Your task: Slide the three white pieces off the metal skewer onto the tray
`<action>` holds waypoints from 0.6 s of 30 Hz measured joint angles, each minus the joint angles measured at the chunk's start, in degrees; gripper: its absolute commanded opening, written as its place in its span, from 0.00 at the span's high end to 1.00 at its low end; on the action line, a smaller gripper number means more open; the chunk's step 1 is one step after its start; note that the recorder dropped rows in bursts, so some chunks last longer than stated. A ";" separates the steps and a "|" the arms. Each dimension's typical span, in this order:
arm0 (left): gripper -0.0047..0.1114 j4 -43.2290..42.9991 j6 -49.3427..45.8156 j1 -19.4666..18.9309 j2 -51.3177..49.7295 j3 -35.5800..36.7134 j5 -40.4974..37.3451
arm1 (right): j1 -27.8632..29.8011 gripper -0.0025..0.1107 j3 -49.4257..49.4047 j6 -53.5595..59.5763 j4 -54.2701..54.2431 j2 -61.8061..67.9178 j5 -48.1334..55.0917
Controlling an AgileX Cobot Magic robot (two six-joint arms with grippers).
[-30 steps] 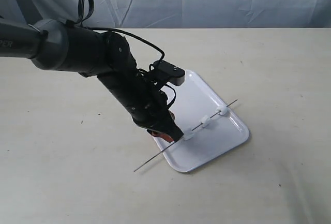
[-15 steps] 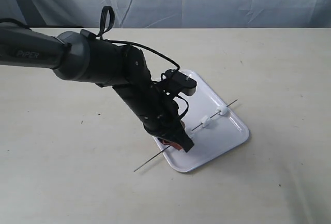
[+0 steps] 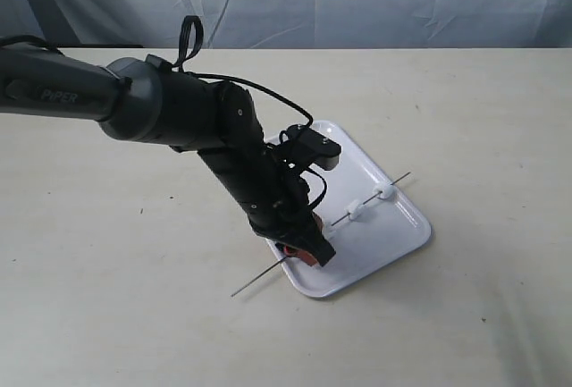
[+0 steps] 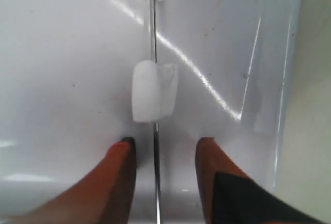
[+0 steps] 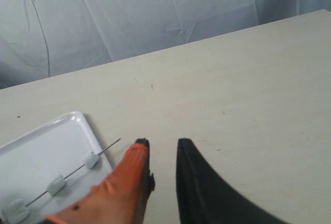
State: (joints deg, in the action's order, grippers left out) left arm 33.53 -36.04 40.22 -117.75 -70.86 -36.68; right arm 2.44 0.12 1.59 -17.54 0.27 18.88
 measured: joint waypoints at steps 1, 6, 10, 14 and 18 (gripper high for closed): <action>0.73 -0.35 0.00 0.00 0.00 0.00 0.00 | 0.00 0.81 0.00 0.00 0.00 0.00 -0.17; 0.96 -2.47 0.00 0.00 -0.61 -0.55 -2.15 | 0.00 0.81 0.00 -0.10 -4.08 0.00 -9.15; 0.96 -5.15 3.89 0.00 -0.70 -0.88 -4.20 | 0.00 0.81 0.00 -0.10 -10.26 0.00 -17.83; 0.96 -6.12 5.16 0.00 -0.70 -1.00 -4.69 | 0.00 0.81 0.00 -0.32 -11.59 0.00 -24.59; 0.96 -6.85 5.39 0.00 -0.34 -1.33 -5.32 | 0.00 0.81 0.00 -3.95 -15.13 0.00 -28.76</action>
State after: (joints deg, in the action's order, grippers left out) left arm 26.68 -30.65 40.22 -118.09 -72.19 -41.99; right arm 2.44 0.12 -2.36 -32.67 0.27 -9.88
